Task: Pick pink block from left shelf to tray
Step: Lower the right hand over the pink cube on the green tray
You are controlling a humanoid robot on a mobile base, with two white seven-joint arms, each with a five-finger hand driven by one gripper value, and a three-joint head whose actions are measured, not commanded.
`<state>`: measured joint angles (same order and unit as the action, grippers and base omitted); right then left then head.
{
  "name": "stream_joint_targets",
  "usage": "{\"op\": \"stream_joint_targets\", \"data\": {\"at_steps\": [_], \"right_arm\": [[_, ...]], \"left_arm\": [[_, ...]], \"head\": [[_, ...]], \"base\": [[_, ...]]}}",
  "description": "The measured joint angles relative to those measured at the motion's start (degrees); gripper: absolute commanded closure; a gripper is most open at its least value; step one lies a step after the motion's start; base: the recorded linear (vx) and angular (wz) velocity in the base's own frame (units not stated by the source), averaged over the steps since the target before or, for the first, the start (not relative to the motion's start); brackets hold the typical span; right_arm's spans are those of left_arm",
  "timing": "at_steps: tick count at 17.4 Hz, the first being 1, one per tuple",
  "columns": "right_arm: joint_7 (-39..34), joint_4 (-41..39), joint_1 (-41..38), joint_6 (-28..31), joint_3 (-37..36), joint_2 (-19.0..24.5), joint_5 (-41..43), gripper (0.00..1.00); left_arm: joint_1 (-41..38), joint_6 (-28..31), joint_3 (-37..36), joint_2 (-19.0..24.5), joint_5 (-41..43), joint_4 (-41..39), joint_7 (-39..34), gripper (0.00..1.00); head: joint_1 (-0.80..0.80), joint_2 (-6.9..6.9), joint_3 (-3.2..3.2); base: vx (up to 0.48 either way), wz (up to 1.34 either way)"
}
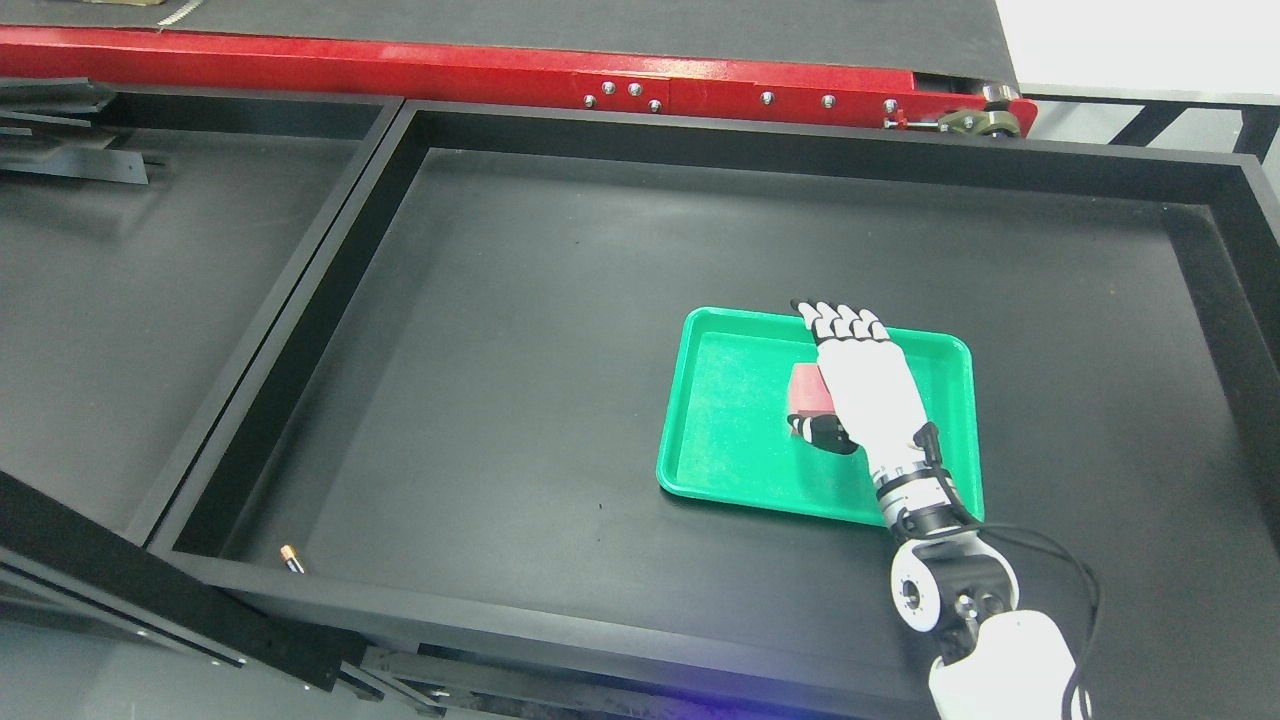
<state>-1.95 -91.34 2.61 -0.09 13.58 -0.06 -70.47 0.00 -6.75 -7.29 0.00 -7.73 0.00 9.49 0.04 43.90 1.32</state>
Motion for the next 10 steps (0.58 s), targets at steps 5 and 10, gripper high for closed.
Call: {"op": "stream_joint_targets", "data": {"at_steps": [5,10], "right_arm": [[-3.3,1.0,0.4,-0.1,-0.1,0.0,0.1,0.0],[-5.0,2.0,0.6,-0.1,-0.2,0.0,0.2,0.0]], "left_arm": [[0.0,0.0,0.0,0.0,0.0,0.0,0.0,0.0],[0.0,0.0,0.0,0.0,0.0,0.0,0.0,0.0]], "head": [[0.0,0.0,0.0],[0.0,0.0,0.0]], "base": [[0.025,-0.01],[0.008,0.0]]}}
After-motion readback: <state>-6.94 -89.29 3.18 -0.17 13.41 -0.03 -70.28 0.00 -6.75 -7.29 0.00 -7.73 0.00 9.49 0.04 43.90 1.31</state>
